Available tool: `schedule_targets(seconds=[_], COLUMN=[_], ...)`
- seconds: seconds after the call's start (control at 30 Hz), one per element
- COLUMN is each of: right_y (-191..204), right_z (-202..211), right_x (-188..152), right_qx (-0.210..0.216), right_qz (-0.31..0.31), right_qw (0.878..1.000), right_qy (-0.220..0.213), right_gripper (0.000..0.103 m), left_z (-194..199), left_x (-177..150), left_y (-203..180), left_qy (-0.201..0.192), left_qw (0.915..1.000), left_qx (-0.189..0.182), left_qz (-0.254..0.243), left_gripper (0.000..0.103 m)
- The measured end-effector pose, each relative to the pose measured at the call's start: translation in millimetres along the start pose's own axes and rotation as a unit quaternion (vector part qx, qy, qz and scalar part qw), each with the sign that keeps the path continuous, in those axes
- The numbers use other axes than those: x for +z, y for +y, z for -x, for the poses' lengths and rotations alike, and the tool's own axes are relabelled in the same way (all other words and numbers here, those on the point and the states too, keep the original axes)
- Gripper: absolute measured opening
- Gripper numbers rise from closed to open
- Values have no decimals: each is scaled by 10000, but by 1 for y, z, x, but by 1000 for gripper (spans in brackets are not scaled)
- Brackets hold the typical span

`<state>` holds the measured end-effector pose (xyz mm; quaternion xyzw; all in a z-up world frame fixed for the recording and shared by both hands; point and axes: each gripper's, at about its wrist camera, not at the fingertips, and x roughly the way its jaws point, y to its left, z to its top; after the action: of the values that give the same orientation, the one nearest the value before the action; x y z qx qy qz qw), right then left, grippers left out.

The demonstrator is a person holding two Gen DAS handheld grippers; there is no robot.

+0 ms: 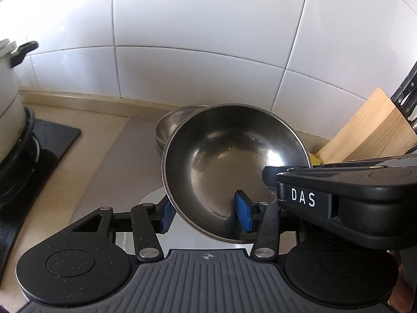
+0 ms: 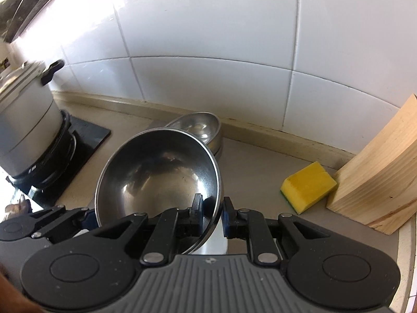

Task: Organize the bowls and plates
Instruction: 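Lift the bowl with both grippers away from the wall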

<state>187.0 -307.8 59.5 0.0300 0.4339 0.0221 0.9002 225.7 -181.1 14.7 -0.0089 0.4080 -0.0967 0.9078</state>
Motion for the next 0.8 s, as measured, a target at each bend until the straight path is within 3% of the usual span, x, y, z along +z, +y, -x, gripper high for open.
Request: schedule_targets(seconds=[0.8], right_y=[49], right_z=[33], right_x=[-61], right_qx=[286], right_qz=[478], right_qw=[9984], right_qy=[-30], right_gripper=[0], left_z=[48], left_x=[-59], left_y=[20], left_qy=[-57], left_qw=[9999], left_qx=[136], left_qz=[36], left_gripper=[49])
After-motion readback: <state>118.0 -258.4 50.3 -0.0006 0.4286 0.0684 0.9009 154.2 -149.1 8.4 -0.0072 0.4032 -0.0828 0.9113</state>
